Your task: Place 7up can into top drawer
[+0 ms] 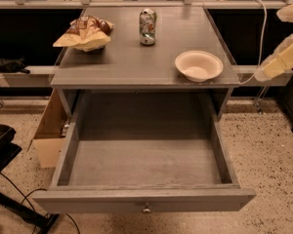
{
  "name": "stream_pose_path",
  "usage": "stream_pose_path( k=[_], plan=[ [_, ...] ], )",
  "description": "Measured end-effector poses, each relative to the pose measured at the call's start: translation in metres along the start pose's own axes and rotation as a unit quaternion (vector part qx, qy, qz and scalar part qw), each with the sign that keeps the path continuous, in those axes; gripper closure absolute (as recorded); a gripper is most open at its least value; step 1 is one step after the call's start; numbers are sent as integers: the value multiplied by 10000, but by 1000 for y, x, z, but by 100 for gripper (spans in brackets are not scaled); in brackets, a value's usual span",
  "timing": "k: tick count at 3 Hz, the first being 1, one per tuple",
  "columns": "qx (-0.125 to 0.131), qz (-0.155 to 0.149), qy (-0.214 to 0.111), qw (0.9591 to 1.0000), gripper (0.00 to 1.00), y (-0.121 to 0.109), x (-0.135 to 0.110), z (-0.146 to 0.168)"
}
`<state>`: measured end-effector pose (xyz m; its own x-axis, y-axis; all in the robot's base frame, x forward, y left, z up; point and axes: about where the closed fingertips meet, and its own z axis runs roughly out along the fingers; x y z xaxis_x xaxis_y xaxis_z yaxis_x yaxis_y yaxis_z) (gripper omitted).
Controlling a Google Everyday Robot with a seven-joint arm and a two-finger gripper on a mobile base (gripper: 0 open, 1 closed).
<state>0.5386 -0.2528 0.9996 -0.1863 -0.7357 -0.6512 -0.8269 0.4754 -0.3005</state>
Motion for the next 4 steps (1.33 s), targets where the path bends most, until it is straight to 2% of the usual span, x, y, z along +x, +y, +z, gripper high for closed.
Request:
stream_pose_path(
  k=[1, 2, 3, 4],
  plan=[
    [-6, 202, -935, 9954, 0, -36, -14, 26],
    [-35, 416, -1661, 9852, 0, -58, -35, 59],
    [154, 685, -1894, 9794, 0, -72, -44, 82],
    [153, 685, -1894, 9794, 0, -72, -45, 82]
  ],
)
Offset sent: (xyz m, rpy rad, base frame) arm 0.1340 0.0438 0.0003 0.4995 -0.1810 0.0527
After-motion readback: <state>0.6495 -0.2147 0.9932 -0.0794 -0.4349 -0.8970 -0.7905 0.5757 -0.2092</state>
